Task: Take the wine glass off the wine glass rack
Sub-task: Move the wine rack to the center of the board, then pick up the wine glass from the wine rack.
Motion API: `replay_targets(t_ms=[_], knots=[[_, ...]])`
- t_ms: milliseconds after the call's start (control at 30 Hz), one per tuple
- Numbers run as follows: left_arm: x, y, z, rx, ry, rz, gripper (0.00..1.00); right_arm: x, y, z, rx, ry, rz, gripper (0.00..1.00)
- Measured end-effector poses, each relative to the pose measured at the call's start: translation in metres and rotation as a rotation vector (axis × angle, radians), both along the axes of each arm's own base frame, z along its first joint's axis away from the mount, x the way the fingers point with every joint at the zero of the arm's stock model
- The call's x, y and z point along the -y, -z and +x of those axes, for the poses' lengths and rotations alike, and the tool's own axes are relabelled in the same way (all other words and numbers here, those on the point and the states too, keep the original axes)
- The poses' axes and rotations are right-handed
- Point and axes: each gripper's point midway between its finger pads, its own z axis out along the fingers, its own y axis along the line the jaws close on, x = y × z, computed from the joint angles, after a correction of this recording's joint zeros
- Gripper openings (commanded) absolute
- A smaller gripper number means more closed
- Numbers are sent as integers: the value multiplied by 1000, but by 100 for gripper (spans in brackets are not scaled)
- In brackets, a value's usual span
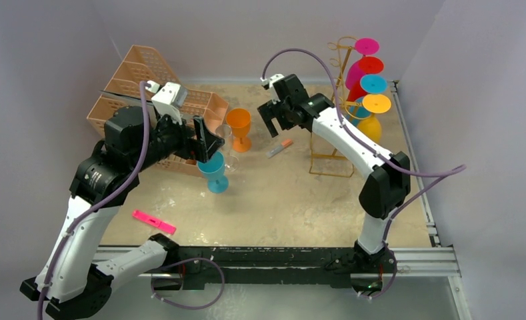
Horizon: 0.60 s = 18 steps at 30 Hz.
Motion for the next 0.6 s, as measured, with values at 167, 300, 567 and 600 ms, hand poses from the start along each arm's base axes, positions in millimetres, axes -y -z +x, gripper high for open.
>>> replay_targets(t_ms=[167, 300, 567, 600], knots=[[-1, -1, 1, 1, -14, -7, 87, -30, -19, -24, -2, -128, 76, 98], [-3, -5, -2, 7, -20, -21, 87, -58, -47, -45, 12, -229, 146, 97], [-9, -11, -8, 31, -35, -35, 89, -74, -108, -81, 88, -328, 231, 97], [-9, -11, -8, 31, -37, -35, 89, -68, -119, -84, 110, -323, 240, 97]])
